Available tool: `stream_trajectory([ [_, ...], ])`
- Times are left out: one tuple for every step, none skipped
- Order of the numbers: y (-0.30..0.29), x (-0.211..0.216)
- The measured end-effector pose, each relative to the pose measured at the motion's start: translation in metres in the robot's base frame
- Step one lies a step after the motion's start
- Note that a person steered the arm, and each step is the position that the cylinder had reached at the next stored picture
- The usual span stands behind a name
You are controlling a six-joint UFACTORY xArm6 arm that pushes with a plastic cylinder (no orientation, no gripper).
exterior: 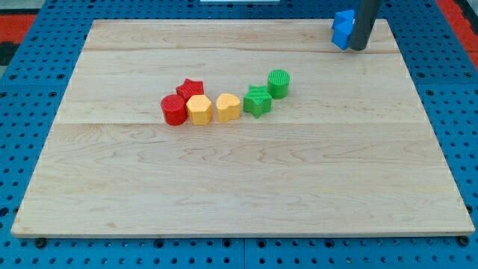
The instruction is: Push green circle towards center right
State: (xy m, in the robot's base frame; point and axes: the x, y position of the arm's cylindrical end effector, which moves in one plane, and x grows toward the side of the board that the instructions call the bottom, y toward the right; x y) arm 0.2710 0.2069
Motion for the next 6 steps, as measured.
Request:
stream_trajectory([
  [-0.006,0.008],
  [-0.035,0.045],
  [-0.079,0.064],
  [-0.106,0.061],
  [-0.143,0.060],
  [-0.192,0.058],
])
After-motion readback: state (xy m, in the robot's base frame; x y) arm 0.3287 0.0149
